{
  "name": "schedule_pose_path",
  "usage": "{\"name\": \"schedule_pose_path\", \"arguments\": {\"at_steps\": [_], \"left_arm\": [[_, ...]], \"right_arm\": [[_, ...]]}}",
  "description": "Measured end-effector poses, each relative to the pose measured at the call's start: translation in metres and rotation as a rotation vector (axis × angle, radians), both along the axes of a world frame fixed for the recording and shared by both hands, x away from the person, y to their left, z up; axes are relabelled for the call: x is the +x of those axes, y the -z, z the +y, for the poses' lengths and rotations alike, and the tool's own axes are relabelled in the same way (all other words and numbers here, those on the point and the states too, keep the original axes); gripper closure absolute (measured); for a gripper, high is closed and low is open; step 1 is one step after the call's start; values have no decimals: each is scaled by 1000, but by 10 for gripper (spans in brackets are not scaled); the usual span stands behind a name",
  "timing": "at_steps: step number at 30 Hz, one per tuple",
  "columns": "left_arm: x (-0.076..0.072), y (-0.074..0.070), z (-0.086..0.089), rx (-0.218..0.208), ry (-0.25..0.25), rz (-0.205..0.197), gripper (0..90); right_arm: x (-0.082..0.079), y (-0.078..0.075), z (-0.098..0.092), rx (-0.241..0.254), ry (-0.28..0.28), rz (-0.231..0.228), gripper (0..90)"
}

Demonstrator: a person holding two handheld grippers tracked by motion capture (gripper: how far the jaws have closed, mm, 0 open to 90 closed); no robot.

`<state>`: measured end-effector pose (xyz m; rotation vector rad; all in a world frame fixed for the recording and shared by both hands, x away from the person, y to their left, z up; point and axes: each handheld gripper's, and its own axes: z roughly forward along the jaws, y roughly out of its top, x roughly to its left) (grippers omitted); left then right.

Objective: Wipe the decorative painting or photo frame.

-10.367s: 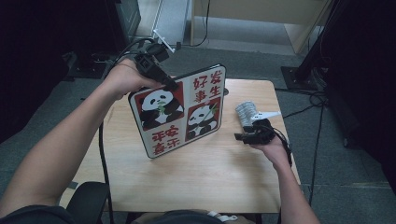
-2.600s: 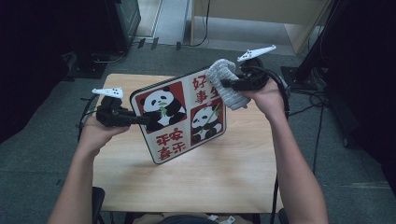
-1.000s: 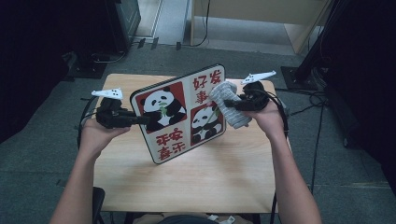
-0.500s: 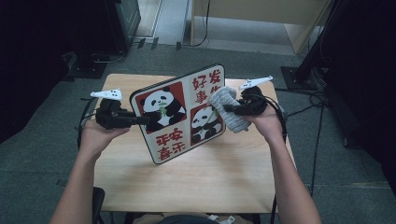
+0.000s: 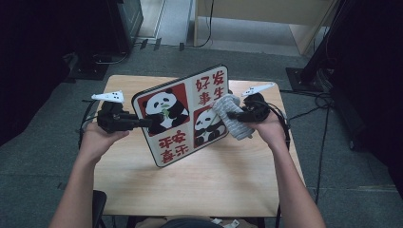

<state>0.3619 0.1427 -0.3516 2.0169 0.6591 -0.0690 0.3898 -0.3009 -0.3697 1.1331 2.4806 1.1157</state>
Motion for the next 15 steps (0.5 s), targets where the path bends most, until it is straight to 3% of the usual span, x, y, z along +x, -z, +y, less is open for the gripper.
{"name": "schedule_pose_path", "arguments": {"at_steps": [15], "left_arm": [[-1, 0, 1, -5, -9, 20, 782]], "right_arm": [[-3, 19, -1, -14, 0, 38, 689]]}}
